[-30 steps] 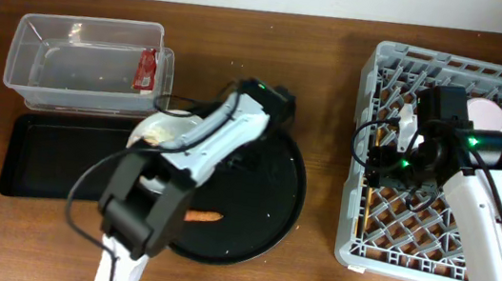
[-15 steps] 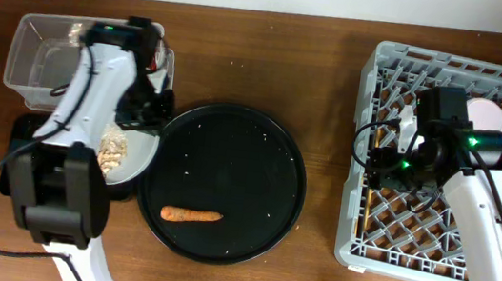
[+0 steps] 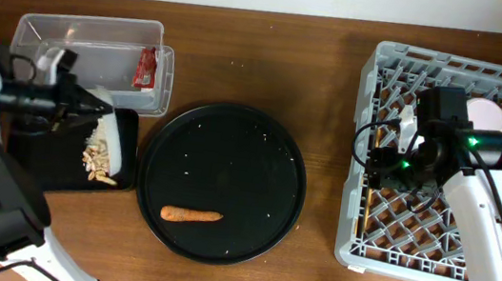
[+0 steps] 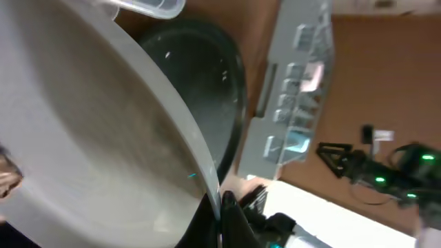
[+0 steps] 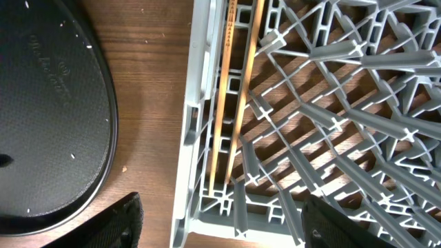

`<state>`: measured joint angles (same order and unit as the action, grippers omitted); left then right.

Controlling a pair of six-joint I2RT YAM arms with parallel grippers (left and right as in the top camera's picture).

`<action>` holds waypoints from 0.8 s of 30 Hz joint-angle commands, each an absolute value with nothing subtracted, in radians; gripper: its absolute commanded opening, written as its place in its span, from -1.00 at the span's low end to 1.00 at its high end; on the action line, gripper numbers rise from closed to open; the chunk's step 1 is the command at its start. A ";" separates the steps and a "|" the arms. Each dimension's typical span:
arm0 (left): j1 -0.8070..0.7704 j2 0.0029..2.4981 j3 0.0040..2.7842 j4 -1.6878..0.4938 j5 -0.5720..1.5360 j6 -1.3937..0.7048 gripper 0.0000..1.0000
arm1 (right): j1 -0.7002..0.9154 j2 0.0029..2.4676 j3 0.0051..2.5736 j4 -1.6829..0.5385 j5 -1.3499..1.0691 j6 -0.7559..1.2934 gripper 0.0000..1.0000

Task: Sort waste into correct bins and load items into the dishwasher rack
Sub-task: 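Tip the plate over the black tray to dump the food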

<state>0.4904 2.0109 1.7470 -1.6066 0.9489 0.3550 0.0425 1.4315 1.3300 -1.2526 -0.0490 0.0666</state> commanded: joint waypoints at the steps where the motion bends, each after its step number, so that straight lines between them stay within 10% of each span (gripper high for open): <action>1: 0.554 1.976 1.765 -1.623 1.065 0.438 -1.00 | 0.038 1.426 1.341 -1.254 -0.039 0.060 0.47; 18: 0.618 1.935 1.765 -1.689 1.181 0.591 -0.99 | 0.038 1.426 1.341 -1.258 -0.039 0.059 0.46; 24: 0.344 1.822 1.765 -1.678 1.068 0.587 -1.00 | 0.038 1.426 1.341 -1.258 -0.039 0.059 0.47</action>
